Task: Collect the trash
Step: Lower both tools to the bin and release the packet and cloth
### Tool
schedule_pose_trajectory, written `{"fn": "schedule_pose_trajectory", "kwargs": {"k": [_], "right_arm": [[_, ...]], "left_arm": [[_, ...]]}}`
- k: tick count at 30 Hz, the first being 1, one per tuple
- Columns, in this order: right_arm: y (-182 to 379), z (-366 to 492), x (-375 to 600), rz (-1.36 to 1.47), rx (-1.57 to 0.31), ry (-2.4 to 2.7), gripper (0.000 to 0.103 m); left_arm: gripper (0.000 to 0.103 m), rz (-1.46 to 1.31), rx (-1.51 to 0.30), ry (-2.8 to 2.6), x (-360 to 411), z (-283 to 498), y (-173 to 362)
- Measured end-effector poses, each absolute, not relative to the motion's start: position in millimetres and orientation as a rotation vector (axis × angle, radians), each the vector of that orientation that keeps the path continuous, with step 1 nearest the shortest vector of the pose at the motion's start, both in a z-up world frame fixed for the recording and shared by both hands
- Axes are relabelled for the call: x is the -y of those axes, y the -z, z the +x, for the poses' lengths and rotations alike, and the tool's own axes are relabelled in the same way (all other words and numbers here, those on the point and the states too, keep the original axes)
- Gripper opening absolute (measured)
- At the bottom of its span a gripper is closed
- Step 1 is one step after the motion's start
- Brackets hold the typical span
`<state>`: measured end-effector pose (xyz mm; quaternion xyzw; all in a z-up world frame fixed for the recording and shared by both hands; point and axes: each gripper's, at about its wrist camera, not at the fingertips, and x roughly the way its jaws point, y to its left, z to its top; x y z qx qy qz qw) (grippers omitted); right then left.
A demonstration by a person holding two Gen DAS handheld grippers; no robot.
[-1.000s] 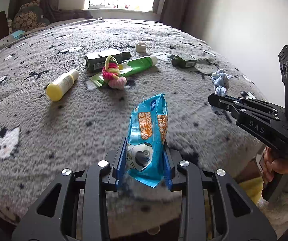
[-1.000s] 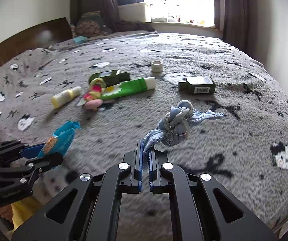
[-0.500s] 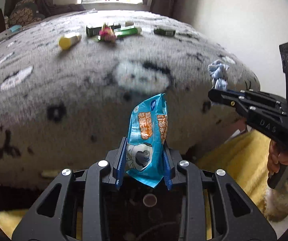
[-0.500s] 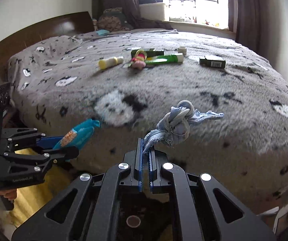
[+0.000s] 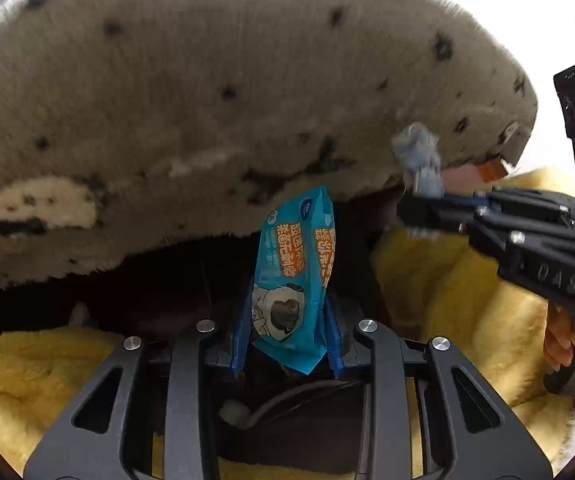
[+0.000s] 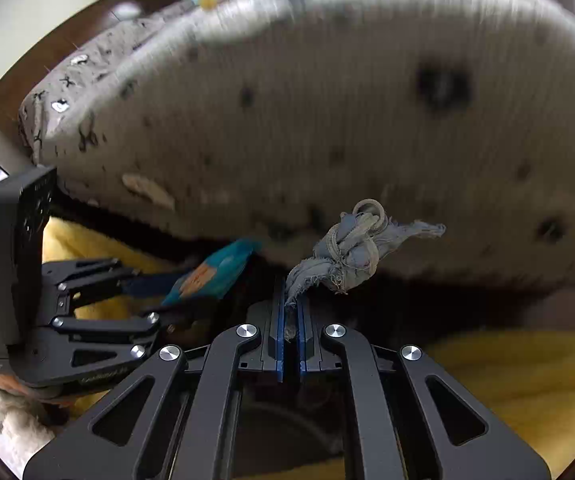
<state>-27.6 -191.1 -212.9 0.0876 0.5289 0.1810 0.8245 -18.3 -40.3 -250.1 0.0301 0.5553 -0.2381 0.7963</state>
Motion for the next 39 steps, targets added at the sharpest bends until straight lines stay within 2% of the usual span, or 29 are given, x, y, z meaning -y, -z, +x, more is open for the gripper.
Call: {"fn": "schedule_pose_trajectory", "kwargs": {"k": [9, 19, 21, 22, 23, 27, 28, 29, 30, 32, 34, 39], "right_arm": [[264.4, -23.7, 185.5, 0.174, -1.278, -0.343, 0.007], [271.8, -25.7, 182.1, 0.180, -1.318, -0.340, 0.012], [273.9, -23.3, 184.3, 0.186, -1.319, -0.334, 0.025], [275.2, -21.9, 187.9, 0.192, -1.316, -0.331, 0.038], [276.5, -19.6, 187.5, 0.198, -1.311, -0.329, 0.043], [272.0, -17.6, 206.1, 0.228, -1.288, -0.299, 0.045], [269.3, -17.1, 210.0, 0.235, -1.281, -0.292, 0.053], [264.9, -17.5, 214.6, 0.243, -1.268, -0.277, 0.064], [261.4, -17.3, 215.5, 0.248, -1.255, -0.267, 0.069], [251.0, -18.4, 221.2, 0.253, -1.218, -0.244, 0.086], [234.0, -18.9, 229.4, 0.252, -1.166, -0.219, 0.094], [185.1, -16.5, 243.7, 0.216, -1.038, -0.196, 0.095]], "left_arm": [[0.031, 0.064, -1.320, 0.479, 42.0, -4.1, 302.6], [0.036, 0.074, -1.356, 0.501, 53.0, -3.3, 318.5], [0.039, 0.069, -1.358, 0.496, 52.3, -4.8, 318.0], [0.040, 0.068, -1.358, 0.494, 52.4, -4.9, 317.8], [0.043, 0.068, -1.357, 0.492, 51.5, -4.5, 317.4], [0.059, 0.072, -1.338, 0.471, 47.2, -2.8, 309.2], [0.062, 0.073, -1.334, 0.466, 48.5, -0.5, 306.3], [0.068, 0.075, -1.327, 0.461, 48.6, -0.7, 301.4], [0.077, 0.075, -1.317, 0.456, 48.6, -1.2, 295.8], [0.088, 0.075, -1.289, 0.446, 46.3, -0.2, 280.6], [0.094, 0.077, -1.252, 0.438, 42.9, -2.9, 264.4], [0.095, 0.070, -1.118, 0.423, 28.1, -4.1, 207.4]]}}
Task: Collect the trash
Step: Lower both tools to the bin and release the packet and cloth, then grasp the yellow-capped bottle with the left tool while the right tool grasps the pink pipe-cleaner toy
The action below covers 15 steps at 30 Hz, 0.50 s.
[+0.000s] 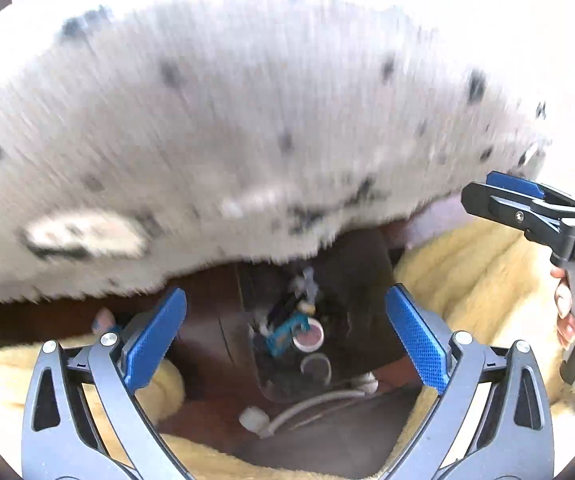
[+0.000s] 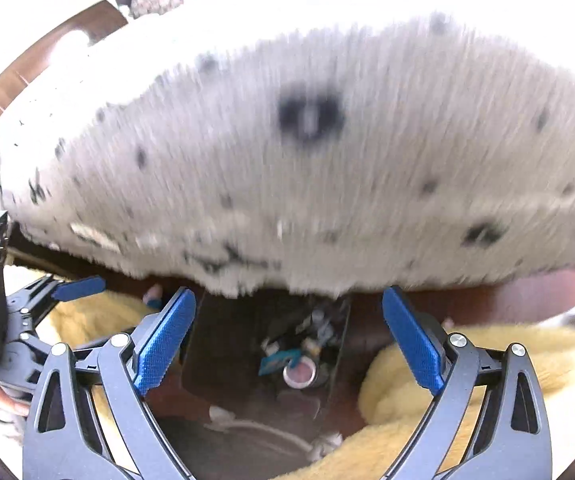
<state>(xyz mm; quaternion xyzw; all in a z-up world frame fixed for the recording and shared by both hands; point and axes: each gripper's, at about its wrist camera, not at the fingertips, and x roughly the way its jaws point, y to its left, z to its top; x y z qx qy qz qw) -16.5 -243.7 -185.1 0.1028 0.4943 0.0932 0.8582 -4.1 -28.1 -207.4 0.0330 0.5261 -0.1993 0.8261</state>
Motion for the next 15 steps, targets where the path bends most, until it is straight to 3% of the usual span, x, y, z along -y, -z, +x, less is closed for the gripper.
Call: {"fn": "schedule_pose_trajectory", "kwargs": {"k": [8, 15], "right_arm": [[105.8, 19.4, 240.1, 0.092, -0.854, -0.201, 0.095], [62.9, 103.4, 217.2, 0.092, -0.752, -0.244, 0.095]], "left_arm": [[0.095, 0.122, -0.918, 0.337, 0.4, 30.3, 131.5], [0.095, 0.136, -0.816, 0.242, -15.6, 104.3, 82.7]]}}
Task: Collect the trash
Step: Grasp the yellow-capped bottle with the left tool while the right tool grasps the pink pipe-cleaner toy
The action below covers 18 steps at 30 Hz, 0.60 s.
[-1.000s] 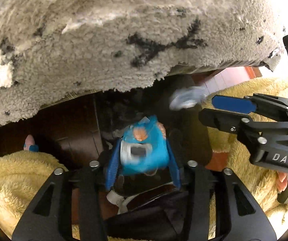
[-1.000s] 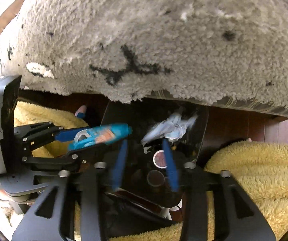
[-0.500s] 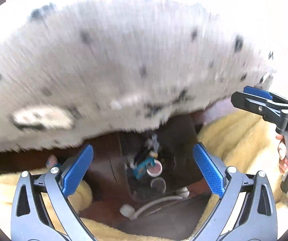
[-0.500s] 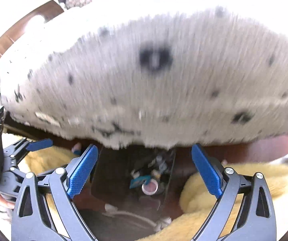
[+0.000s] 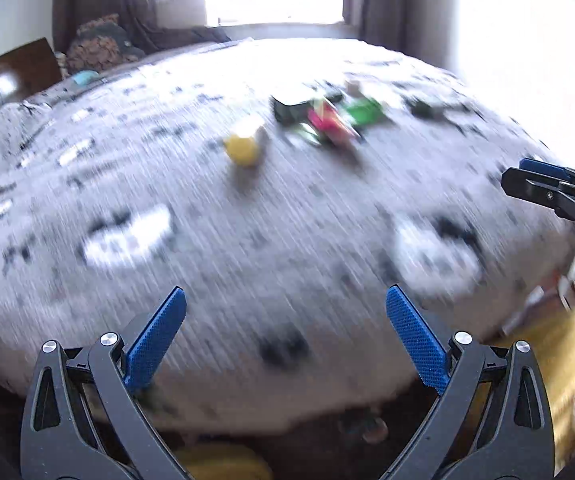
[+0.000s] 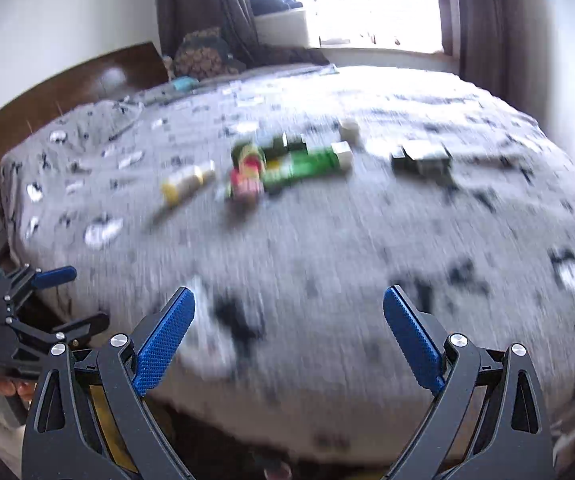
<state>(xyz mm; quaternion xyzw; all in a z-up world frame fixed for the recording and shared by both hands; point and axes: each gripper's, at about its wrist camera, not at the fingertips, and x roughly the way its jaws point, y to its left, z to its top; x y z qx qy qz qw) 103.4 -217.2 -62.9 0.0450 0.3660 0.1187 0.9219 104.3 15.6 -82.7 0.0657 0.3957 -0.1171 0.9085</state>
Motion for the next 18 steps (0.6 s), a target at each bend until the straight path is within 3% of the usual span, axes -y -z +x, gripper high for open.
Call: {"fn": "schedule_pose_trajectory", "kwargs": {"k": [6, 8, 16, 18], "right_arm": [[57.5, 187.5, 184.4, 0.109, -0.754, -0.242, 0.093], [59.3, 209.4, 172.6, 0.114, -0.773, -0.246, 0.082], [85.3, 270.9, 143.6, 0.136, -0.881, -0.245, 0.058], [94.1, 278.6, 140.0, 0.138, -0.913, -0.244, 0.052]], "left_arm": [[0.094, 0.102, -0.805, 0.195, -29.4, 178.1, 79.8], [0.092, 0.100, -0.806, 0.184, -31.1, 200.4, 79.6], [0.072, 0.128, -0.848, 0.222, -15.4, 248.4, 93.6], [0.062, 0.127, -0.867, 0.227, -11.3, 256.7, 99.8]]}}
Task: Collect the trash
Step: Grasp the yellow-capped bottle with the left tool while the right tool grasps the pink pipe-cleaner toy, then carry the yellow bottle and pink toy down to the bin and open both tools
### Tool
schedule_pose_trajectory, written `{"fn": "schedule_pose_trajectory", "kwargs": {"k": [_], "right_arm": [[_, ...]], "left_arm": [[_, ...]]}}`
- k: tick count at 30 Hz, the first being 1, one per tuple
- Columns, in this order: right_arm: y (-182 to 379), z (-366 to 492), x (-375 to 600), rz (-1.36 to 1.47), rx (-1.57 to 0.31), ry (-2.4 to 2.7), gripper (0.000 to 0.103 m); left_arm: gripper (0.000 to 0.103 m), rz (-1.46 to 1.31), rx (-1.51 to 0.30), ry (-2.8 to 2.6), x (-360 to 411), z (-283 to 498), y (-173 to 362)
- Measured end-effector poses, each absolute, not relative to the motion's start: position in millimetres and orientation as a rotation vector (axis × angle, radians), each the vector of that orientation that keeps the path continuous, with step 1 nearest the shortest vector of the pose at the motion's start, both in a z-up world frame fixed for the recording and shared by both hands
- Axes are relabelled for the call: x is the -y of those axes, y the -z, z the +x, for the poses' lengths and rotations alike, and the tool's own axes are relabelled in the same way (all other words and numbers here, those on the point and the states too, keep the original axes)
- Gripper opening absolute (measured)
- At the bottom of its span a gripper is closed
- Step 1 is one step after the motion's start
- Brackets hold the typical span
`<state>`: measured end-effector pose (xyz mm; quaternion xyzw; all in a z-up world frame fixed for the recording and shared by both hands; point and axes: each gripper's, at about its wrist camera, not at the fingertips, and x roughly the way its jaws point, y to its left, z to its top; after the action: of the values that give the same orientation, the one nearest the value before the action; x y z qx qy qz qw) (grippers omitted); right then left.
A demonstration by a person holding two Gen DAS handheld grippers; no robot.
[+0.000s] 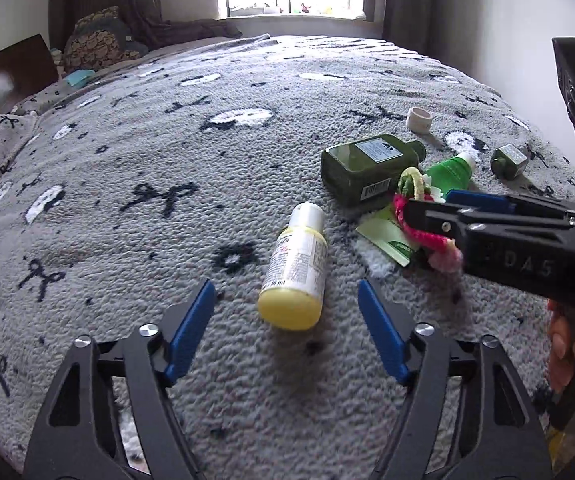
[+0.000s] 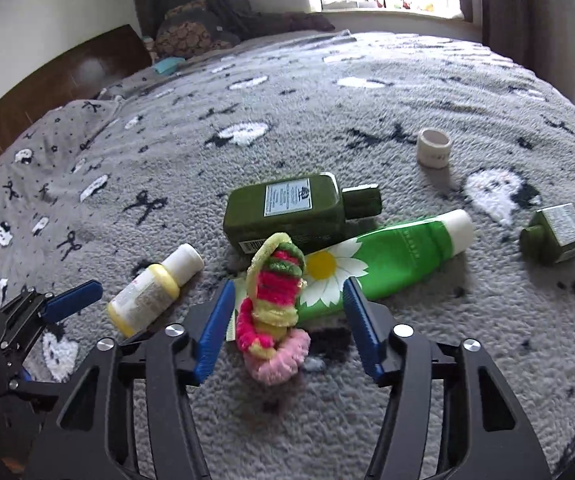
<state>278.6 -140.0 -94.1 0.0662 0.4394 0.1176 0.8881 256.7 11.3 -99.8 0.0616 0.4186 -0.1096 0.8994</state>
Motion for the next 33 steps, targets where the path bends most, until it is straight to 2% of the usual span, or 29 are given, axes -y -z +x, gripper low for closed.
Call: {"fn": "schedule_pose_trajectory", "kwargs": {"k": [3, 4, 5, 14, 23, 33], "right_arm": [[100.1, 281.1, 136.8, 0.107, -0.913, -0.233, 0.030], [100.1, 280.4, 136.1, 0.100, -0.915, -0.237, 0.029], [100.6, 281.0, 135.9, 0.096, -0.914, -0.242, 0.027], [81.1, 242.3, 158.6, 0.046, -0.863, -0.270, 0.024], [50.9, 131.5, 191.2, -0.045, -0.748, -0.312, 0.024], [85.9, 35.6, 214.7, -0.023, -0.768, -0.272, 0.024]], "left_arm": [[0.048, 0.142, -0.894, 0.238, -5.9, 266.8, 109.7], [0.038, 0.144, -0.902, 0.239, -5.2, 269.6, 112.5], [0.033, 0.143, -0.904, 0.241, -4.8, 271.1, 114.3], [0.030, 0.115, -0.867, 0.289, -5.0, 236.5, 103.1], [0.029, 0.156, -0.755, 0.366, 11.0, 140.6, 76.1], [0.029, 0.141, -0.799, 0.512, 28.8, 31.1, 94.9]]}}
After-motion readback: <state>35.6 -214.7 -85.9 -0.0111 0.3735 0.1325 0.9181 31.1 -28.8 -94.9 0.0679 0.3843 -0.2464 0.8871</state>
